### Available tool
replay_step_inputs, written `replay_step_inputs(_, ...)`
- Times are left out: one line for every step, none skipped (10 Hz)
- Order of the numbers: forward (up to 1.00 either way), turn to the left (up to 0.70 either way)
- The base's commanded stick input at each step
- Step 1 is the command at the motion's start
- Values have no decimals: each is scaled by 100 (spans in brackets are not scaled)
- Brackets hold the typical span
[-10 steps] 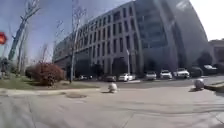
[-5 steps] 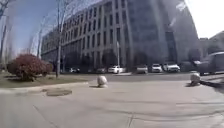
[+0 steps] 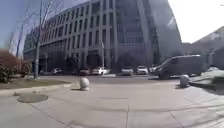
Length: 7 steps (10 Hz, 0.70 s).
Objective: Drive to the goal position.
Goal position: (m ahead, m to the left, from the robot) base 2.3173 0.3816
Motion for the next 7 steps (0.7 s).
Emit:
replay_step_inputs(100,-1)
replay_step_inputs(100,3)
replay_step_inputs(100,3)
replay_step_inputs(100,3)
replay_step_inputs(100,-2)
replay_step_inputs(100,-15)
replay_step_inputs(100,-29)
